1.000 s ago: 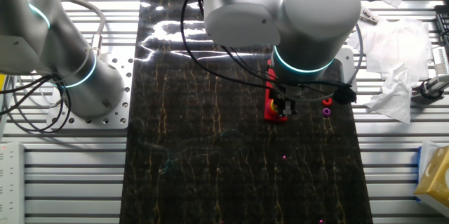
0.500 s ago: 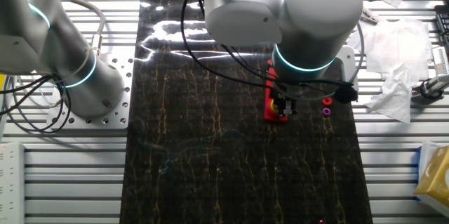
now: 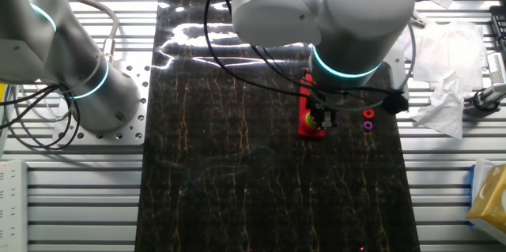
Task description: Take out one Hanoi block and throw it aside
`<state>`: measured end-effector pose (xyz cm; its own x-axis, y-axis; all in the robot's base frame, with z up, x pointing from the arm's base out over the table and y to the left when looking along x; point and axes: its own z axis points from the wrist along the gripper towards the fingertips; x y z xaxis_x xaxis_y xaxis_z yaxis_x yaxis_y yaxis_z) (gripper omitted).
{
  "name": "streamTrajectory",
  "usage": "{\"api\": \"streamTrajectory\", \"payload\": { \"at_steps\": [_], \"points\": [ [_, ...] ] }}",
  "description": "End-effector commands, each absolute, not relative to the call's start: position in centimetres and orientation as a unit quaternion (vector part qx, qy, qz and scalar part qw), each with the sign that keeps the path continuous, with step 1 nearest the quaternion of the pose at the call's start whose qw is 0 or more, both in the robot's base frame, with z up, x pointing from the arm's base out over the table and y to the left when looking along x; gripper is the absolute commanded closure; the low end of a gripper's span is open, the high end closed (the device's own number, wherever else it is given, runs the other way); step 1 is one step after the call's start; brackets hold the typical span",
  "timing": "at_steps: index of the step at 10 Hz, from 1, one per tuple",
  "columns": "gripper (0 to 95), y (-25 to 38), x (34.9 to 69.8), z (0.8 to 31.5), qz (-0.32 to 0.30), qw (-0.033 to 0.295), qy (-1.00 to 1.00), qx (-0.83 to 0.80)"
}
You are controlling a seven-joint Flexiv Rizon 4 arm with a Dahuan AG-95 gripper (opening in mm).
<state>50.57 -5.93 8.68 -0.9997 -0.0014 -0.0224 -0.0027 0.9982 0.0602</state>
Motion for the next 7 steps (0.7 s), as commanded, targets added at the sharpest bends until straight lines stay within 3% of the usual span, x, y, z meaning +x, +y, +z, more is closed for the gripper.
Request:
{"api": "streamTrajectory", "payload": {
  "at_steps": [1,7],
  "points": [
    [95.0,-5.9,50.6,9.6,0.032,0.007,0.999,0.0],
    [95.0,-5.2,54.6,12.5,0.043,0.003,0.999,0.009]
  ]
}}
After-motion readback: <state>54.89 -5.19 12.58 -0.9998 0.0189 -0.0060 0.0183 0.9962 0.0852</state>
